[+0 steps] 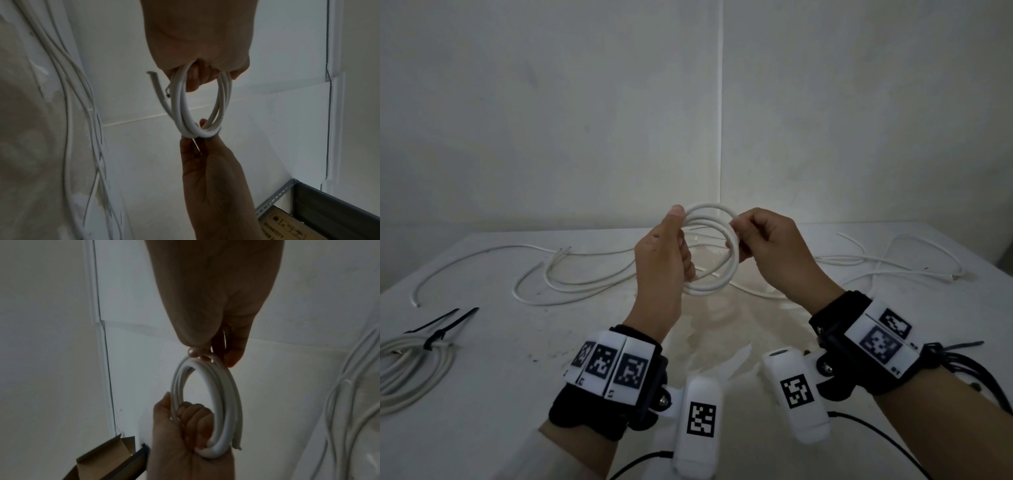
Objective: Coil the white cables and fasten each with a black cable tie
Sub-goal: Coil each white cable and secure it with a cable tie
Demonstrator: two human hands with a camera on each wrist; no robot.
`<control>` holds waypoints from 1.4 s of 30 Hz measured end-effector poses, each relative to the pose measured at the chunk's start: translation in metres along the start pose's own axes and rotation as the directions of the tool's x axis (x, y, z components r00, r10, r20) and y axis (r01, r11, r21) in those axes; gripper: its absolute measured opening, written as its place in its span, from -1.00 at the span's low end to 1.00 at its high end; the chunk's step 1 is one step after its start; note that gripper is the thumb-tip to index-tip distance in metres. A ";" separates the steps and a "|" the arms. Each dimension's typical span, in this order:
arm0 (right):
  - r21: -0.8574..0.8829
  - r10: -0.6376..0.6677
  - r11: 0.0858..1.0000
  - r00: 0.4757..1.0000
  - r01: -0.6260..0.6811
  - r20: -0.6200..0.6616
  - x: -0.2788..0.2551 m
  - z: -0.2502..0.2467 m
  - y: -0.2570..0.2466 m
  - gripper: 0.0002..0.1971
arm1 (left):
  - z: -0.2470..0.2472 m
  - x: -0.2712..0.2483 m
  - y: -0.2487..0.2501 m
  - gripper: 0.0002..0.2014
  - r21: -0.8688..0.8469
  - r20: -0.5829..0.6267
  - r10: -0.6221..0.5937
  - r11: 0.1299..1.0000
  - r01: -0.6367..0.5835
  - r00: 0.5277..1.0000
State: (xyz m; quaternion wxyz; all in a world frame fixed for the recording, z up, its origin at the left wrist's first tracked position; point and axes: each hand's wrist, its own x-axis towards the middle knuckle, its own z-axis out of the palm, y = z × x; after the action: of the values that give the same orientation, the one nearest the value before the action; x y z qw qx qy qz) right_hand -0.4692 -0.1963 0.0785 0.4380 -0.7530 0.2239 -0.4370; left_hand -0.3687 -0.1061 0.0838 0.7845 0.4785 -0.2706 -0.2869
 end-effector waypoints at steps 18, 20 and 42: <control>0.201 0.185 0.956 0.972 -0.212 0.145 -0.006 0.001 -0.008 -0.65 | -0.001 -0.001 -0.005 -0.55 -0.006 0.062 -0.023 1.000 0.024 0.998; 0.200 0.158 0.962 0.975 -0.188 0.158 -0.010 0.001 -0.011 -0.68 | -0.001 -0.001 -0.005 -0.55 0.005 0.036 -0.016 1.000 0.016 0.999; 0.053 0.245 0.959 0.908 -0.278 0.341 -0.018 -0.004 -0.017 -0.77 | -0.002 -0.002 -0.007 -0.57 0.039 0.078 0.029 0.999 -0.032 0.997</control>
State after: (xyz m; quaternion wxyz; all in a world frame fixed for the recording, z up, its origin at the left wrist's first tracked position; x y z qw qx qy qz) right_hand -0.4826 -0.1758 0.0856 0.5611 -0.7559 0.2238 -0.2522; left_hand -0.3697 -0.1056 0.0764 0.7680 0.4786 -0.3137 -0.2876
